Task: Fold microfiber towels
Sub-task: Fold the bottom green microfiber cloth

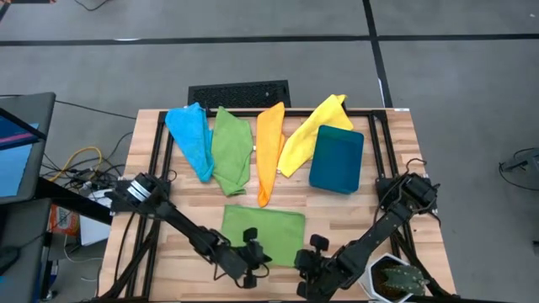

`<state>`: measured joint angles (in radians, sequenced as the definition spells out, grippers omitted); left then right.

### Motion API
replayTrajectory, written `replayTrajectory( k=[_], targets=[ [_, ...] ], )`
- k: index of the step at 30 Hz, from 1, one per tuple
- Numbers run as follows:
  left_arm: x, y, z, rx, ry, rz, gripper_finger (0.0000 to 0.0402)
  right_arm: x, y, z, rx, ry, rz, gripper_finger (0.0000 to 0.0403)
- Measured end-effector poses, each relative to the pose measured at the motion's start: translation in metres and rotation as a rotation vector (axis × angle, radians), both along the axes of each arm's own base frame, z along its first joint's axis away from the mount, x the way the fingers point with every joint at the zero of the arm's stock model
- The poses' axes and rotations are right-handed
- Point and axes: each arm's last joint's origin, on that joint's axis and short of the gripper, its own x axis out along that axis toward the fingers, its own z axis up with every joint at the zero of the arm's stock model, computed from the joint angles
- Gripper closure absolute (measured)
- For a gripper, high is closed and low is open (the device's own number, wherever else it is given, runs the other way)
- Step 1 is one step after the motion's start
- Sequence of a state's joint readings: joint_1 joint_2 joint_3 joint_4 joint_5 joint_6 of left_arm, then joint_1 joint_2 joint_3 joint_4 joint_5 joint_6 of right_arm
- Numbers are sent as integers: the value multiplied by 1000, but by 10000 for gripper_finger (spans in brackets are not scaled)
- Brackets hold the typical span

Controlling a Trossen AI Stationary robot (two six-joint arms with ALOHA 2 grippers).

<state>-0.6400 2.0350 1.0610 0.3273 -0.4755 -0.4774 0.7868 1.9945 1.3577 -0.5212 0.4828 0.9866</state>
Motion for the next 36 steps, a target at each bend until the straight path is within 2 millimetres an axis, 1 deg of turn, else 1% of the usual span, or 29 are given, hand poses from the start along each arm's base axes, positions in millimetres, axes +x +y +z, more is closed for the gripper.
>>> replayTrajectory(
  k=[2,6,9,13,21,27,30,33,36],
  targets=[
    [7,-6,-1,26,11,-12,402,-1,-1,0,-15,20,1,295],
    [13,-11,-8,54,49,-10,402,-3,-1,-3,-29,46,20,289],
    [13,-11,-12,57,70,-11,401,-2,2,-2,-41,33,74,289],
    [11,-10,-15,57,92,5,402,-1,-1,-2,-97,42,130,289],
    [10,-9,-15,58,106,10,401,7,-5,0,-161,24,232,288],
    [10,-9,-15,58,106,9,402,7,-6,-5,-153,14,241,288],
    [10,-9,-15,57,106,9,402,6,-5,-11,-108,7,257,287],
    [10,-9,-15,57,106,8,402,3,-6,-16,-102,20,258,276],
    [10,-9,-15,53,109,3,402,3,-8,-17,-105,31,249,254]
  ],
)
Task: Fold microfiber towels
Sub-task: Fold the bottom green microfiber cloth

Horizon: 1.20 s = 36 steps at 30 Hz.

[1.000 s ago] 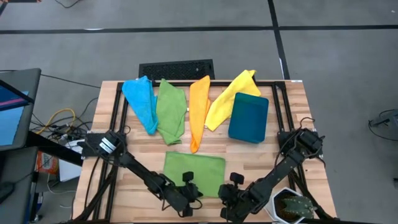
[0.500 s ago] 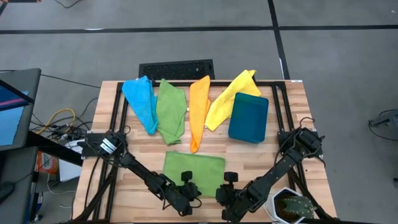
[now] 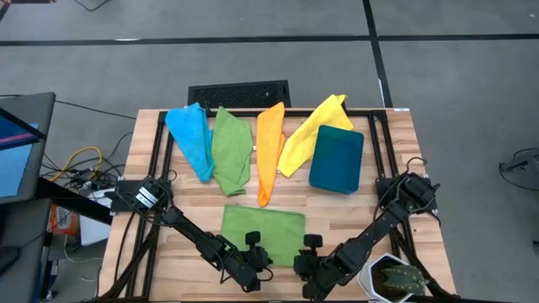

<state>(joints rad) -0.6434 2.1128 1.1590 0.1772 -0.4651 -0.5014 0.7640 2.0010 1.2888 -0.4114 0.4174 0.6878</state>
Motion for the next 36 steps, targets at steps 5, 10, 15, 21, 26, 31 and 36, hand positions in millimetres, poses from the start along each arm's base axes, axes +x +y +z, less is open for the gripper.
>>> replayTrajectory(
  k=[5,10,15,21,26,31,36],
  targets=[
    [0,0,0,-2,1,-2,402,1,-1,0,-7,3,6,211],
    [3,-3,4,-16,1,-11,402,1,-3,-1,-23,17,6,192],
    [9,-2,10,8,-7,-29,402,0,-3,-9,-42,43,26,204],
    [12,3,10,14,-1,-11,402,0,-2,-8,-32,49,33,220],
    [14,3,18,4,15,-18,402,0,-2,-8,-30,43,31,227],
    [11,6,43,32,0,-9,402,1,-1,-13,-33,37,34,224],
    [4,11,53,82,40,12,402,3,6,-26,-19,48,46,216]
  ],
)
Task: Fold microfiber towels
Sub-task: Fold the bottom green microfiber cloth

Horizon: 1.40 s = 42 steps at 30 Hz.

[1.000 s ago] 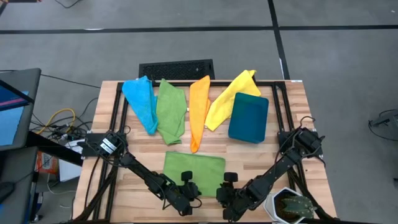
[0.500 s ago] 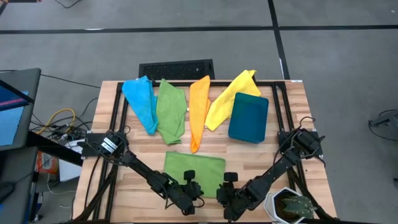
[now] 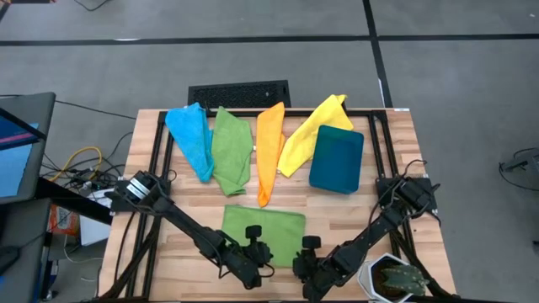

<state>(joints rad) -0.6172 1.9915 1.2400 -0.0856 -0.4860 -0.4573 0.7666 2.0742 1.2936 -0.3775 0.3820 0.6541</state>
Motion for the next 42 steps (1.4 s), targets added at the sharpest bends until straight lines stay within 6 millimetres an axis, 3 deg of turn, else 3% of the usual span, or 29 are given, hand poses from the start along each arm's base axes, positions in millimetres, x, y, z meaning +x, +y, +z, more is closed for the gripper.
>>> replayTrajectory(
  k=[6,15,25,42],
  targets=[
    [-7,-4,-1,6,32,-8,402,-3,-1,-2,1,32,-24,223],
    [-10,0,-16,9,19,10,402,-3,-4,-4,-1,55,-50,309],
    [-14,1,-22,-28,9,4,402,10,-4,12,-37,85,-10,385],
    [-27,10,-36,-15,63,30,402,57,-22,45,-62,-49,93,382]
  ],
)
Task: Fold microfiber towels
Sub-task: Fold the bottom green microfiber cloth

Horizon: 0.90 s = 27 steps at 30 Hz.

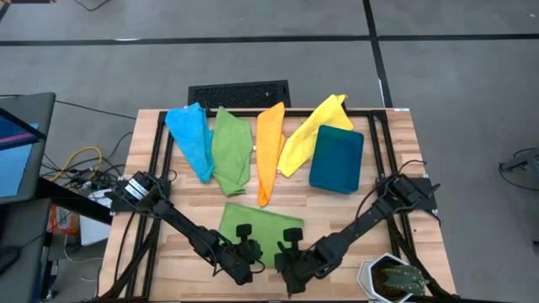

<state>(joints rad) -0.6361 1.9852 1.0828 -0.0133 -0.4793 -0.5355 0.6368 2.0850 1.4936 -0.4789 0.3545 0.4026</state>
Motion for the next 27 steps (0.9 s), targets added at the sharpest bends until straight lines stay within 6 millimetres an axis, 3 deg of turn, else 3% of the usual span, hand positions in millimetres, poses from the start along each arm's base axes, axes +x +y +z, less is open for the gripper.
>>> replayTrajectory(
  k=[5,9,11,15,19,27],
  targets=[
    [-10,10,40,12,-39,74,401,12,-9,3,15,-38,12,380],
    [-29,20,62,76,-14,115,402,19,-15,5,18,-63,20,376],
    [-40,21,57,71,2,130,402,22,-17,6,22,-79,36,377],
    [-60,21,26,14,17,151,402,27,-20,9,37,-107,45,380],
    [-65,27,10,-79,-9,149,402,30,-19,10,38,-132,64,376],
    [-65,41,0,-97,25,146,401,37,-22,15,22,-195,124,378]
  ],
)
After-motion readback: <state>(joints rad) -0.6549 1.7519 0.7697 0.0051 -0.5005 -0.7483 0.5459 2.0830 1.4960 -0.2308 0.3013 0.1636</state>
